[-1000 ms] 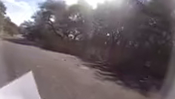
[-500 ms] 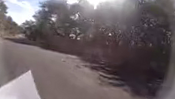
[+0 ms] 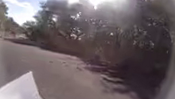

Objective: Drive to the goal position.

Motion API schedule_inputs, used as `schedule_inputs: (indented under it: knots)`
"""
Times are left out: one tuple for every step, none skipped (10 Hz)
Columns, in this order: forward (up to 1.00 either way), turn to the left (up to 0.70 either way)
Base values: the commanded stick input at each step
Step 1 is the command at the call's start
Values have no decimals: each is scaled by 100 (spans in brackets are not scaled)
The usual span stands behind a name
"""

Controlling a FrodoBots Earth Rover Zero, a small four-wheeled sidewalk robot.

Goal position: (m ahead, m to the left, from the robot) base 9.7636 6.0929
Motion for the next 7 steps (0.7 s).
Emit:
schedule_inputs:
  knots:
    - [50, 0]
    - [50, 0]
    - [50, 0]
    - [50, 0]
    - [50, 0]
    - [50, 0]
    - [50, 0]
